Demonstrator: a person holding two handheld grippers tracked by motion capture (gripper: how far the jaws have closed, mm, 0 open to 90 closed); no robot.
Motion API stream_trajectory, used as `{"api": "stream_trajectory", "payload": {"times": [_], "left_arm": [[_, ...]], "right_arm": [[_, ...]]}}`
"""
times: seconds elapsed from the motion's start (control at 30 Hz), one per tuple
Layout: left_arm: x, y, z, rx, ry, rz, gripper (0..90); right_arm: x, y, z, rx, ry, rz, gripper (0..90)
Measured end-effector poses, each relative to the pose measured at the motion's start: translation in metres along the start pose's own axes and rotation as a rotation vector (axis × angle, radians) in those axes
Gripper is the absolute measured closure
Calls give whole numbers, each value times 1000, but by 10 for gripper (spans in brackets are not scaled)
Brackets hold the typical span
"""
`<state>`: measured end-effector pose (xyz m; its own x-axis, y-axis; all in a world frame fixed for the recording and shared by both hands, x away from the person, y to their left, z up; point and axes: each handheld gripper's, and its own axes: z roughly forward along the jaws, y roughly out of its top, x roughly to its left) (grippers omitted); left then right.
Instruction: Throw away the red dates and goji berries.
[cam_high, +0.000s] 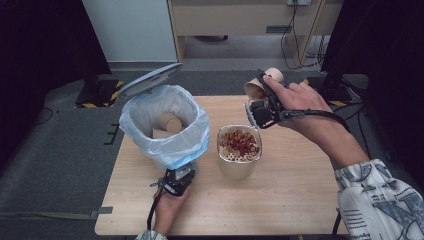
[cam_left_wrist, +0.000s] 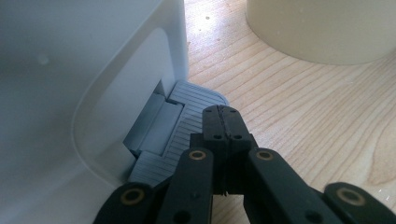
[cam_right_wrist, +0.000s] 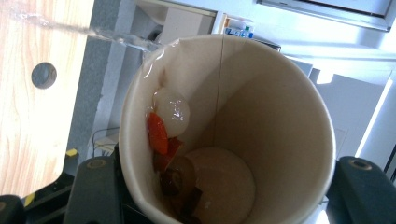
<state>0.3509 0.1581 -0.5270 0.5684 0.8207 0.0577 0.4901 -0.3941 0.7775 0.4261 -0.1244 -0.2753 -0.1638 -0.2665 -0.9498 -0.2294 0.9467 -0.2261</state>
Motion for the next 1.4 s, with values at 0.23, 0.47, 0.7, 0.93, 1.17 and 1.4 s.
{"api": "stream_trajectory", "payload": {"times": [0.23,0.47,0.7,0.93,1.17,1.4], "left_arm": [[0,0,0,0,0,1,895],[0,0,0,0,1,-1,894],[0,0,0,0,0,-1,894],[0,0,0,2,1,-1,894],[-1,0,0,2,2,-1,893],[0,0,0,2,0,-2,893]], "right_arm": [[-3,-2,-1,1,-8,11,367],[16,15,6,7,15,-158,376],[16,12,6,19,12,-147,376],[12,11,4,15,-8,-101,375],[59,37,18,7,112,-335,383],[50,32,16,3,101,-275,379]]}}
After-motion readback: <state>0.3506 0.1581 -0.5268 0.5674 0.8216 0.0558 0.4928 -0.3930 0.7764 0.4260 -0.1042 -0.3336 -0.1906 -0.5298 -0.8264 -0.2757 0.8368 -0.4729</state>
